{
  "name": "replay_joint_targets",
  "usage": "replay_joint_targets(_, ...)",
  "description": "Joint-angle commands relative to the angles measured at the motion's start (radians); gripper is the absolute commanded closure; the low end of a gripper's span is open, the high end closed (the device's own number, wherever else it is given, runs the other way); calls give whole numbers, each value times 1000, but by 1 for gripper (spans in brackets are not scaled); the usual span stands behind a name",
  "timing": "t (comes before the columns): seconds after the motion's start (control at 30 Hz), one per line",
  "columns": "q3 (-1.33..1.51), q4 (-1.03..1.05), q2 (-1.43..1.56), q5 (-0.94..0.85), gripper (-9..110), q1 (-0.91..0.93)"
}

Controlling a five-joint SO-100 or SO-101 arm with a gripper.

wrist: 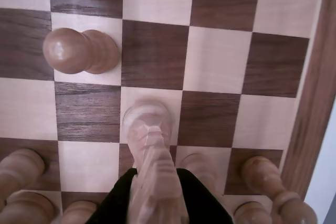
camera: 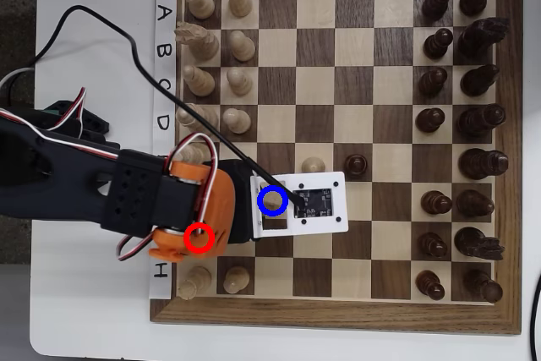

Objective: Move the piece to destination

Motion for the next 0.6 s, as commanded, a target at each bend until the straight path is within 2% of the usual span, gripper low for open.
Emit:
replay_joint_targets(0.0, -46, 3, 3, 9, 99, 2)
replay_joint_targets(0.57, -55, -14, -44, 26, 99, 6)
